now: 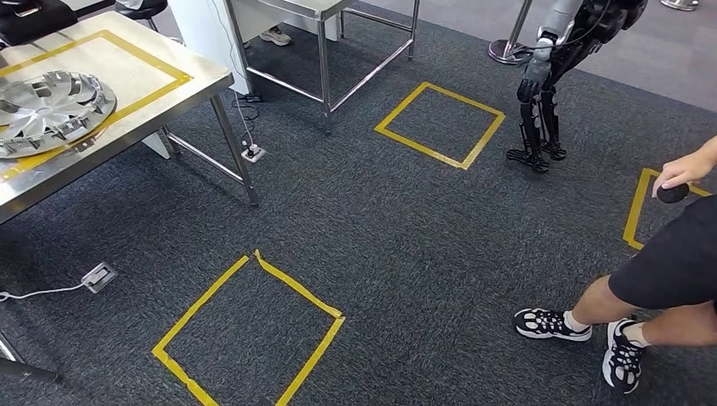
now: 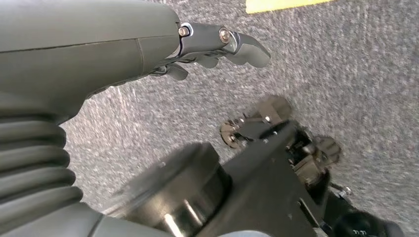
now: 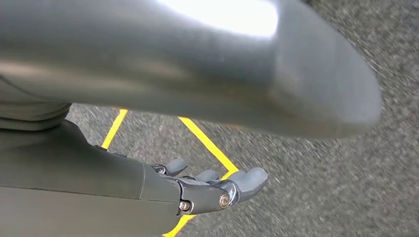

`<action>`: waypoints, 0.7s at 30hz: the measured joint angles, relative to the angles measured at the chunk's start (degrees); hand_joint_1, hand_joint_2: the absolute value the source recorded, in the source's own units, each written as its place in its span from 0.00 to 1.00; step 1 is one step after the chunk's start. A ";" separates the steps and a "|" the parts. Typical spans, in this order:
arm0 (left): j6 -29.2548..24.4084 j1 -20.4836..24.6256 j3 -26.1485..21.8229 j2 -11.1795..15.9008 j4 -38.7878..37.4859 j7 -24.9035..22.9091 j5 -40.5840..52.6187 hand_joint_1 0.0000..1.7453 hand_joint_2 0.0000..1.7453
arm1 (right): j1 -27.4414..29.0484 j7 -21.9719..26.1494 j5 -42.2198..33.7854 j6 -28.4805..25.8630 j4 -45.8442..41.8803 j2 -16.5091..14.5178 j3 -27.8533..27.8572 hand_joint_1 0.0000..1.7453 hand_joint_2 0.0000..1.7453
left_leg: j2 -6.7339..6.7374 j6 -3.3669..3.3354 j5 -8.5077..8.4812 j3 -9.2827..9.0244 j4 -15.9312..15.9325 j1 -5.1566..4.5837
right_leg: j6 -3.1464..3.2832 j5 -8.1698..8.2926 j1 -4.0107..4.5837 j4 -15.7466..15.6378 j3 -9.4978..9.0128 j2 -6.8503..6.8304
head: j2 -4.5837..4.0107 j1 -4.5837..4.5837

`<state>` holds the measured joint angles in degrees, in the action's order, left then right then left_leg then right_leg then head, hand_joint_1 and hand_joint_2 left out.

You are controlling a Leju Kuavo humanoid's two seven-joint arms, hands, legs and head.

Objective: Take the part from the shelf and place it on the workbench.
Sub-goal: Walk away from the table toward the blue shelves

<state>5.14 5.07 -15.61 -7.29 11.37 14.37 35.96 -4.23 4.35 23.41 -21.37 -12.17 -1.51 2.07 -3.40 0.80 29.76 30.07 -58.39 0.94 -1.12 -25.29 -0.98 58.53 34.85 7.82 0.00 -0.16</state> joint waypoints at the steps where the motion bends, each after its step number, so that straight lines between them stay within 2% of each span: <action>1: -0.08 0.02 -0.01 -0.02 0.02 -0.01 -0.03 0.00 0.00 | 0.15 -0.03 0.08 0.09 0.02 -0.02 -0.01 0.00 0.00 | 0.64 -0.49 -0.18 -0.10 0.13 -0.05 | -0.29 -0.10 -0.09 0.28 0.23 -0.45 | 0.00 0.03; 2: -0.16 0.03 -0.01 -0.04 0.03 0.00 -0.05 0.00 0.00 | 0.23 -0.04 0.11 0.17 0.03 -0.06 -0.03 0.00 0.00 | 1.34 -0.95 -0.38 -0.19 0.30 -0.04 | -0.52 -0.79 -0.08 1.39 0.84 -1.72 | 0.00 0.18; 3: -0.22 0.00 -0.02 -0.08 0.04 0.00 -0.07 0.00 0.00 | 0.19 -0.02 0.15 0.23 0.04 -0.10 -0.06 0.00 0.00 | 2.12 -1.29 -0.54 -0.24 0.46 -0.02 | -0.67 -2.15 -0.02 3.71 2.00 -3.44 | 0.00 0.36; 4: -0.27 -0.08 -0.02 -0.09 0.04 -0.01 -0.07 0.00 0.00 | 0.08 0.04 0.18 0.28 0.04 -0.14 -0.09 0.00 0.00 | 2.96 -1.51 -0.57 -0.23 0.50 -0.13 | -0.77 -4.01 0.06 7.14 3.70 -5.36 | 0.00 0.53; 5: -0.27 -0.19 -0.03 -0.10 0.02 -0.03 -0.07 0.00 0.00 | -0.03 0.08 0.21 0.29 0.04 -0.16 -0.13 0.00 0.00 | 3.83 -1.65 -0.54 -0.18 0.48 -0.25 | -0.92 -5.91 0.11 11.07 5.63 -6.52 | 0.00 0.69; 6: -0.27 -0.28 -0.03 -0.10 0.00 -0.05 -0.06 0.00 0.00 | -0.06 0.10 0.22 0.31 0.05 -0.16 -0.18 0.00 0.00 | 4.73 -1.70 -0.49 -0.15 0.46 -0.34 | -1.04 -7.19 0.09 14.42 7.26 -7.06 | 0.00 0.73; 7: -0.27 -0.31 -0.04 -0.10 -0.02 -0.08 -0.05 0.00 0.00 | 0.02 0.10 0.22 0.32 0.05 -0.17 -0.24 0.00 0.00 | 5.58 -1.74 -0.41 -0.14 0.43 -0.38 | -1.11 -7.47 0.06 16.13 8.02 -7.32 | 0.00 0.74; 8: -0.27 -0.29 -0.06 -0.13 -0.03 -0.09 -0.05 0.00 0.00 | 0.14 0.13 0.22 0.33 0.06 -0.17 -0.31 0.00 0.00 | 6.36 -1.70 -0.32 -0.15 0.39 -0.40 | -1.11 -6.73 0.04 15.69 7.67 -7.53 | 0.00 0.77; 9: -0.27 -0.26 -0.09 -0.15 -0.04 -0.09 -0.05 0.00 0.00 | 0.23 0.17 0.22 0.34 0.07 -0.17 -0.36 0.00 0.00 | 7.10 -1.61 -0.20 -0.22 0.35 -0.40 | -1.04 -5.21 0.03 13.09 6.16 -7.93 | 0.00 0.80; 11: -0.27 -0.22 -0.19 -0.23 -0.04 -0.07 -0.05 0.00 0.50 | 0.19 0.26 0.22 0.38 0.06 -0.17 -0.41 0.00 0.00 | 8.47 -1.21 0.17 -0.43 0.23 -0.55 | -0.63 -2.27 0.25 5.27 1.70 -10.04 | 0.00 0.82; 12: -0.27 -0.21 -0.25 -0.24 -0.04 -0.05 -0.05 0.00 0.75 | 0.11 0.29 0.22 0.41 0.05 -0.18 -0.43 0.00 0.00 | 9.04 -0.88 0.40 -0.54 0.21 -0.67 | -0.25 -1.57 0.42 2.47 0.17 -10.91 | 0.00 0.80; 13: -0.27 -0.16 -0.30 -0.25 -0.03 -0.04 -0.05 0.00 1.00 | 0.08 0.29 0.23 0.44 0.05 -0.19 -0.45 0.00 0.00 | 9.57 -0.53 0.61 -0.67 0.24 -0.79 | 0.17 -1.41 0.61 0.98 -0.58 -11.40 | 0.00 0.77; 15: -0.27 0.00 -0.35 -0.26 -0.02 -0.04 -0.04 0.00 1.00 | 0.26 0.27 0.40 0.47 0.09 -0.19 -0.48 0.00 0.00 | 10.54 0.14 0.83 -1.11 0.54 -0.85 | 0.96 -1.52 0.85 0.61 -0.49 -10.46 | 0.00 0.72; 16: -0.27 0.09 -0.36 -0.26 0.02 -0.08 -0.03 0.00 1.00 | 0.43 0.25 0.52 0.47 0.13 -0.20 -0.50 0.00 0.00 | 10.39 0.44 0.95 -1.30 0.51 -0.75 | 1.31 -1.40 0.76 0.42 -0.52 -9.88 | 0.00 0.71; 18: -0.28 0.16 -0.39 -0.24 0.08 -0.13 0.02 0.00 1.00 | 0.53 0.17 0.81 0.49 0.19 -0.21 -0.61 0.00 0.00 | 7.89 0.94 2.41 -0.57 -1.52 -0.53 | 1.92 -1.11 0.47 0.00 -0.66 -8.69 | 0.00 0.56; 20: -0.29 0.00 -0.42 -0.17 0.06 -0.15 0.04 0.00 1.00 | 0.28 0.11 1.04 0.53 0.20 -0.22 -0.84 0.00 0.00 | 4.75 1.18 5.79 2.54 -7.83 -0.39 | 2.35 -0.99 0.34 -0.14 -0.70 -7.45 | 0.00 0.31; 21: -0.29 -0.13 -0.43 -0.16 0.02 -0.21 0.07 0.00 1.00 | 0.13 0.10 1.14 0.57 0.20 -0.22 -0.96 0.00 0.00 | 4.11 1.23 7.36 4.44 -11.51 -0.38 | 2.49 -0.99 0.37 -0.12 -0.69 -6.76 | 0.00 0.21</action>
<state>4.85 4.94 -16.04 -7.45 11.39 14.16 36.03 -4.09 4.46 24.55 -20.80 -11.98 -1.73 1.11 0.71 2.03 37.12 34.52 -69.90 0.56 1.36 -26.28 -0.61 58.40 34.16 1.05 0.00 0.05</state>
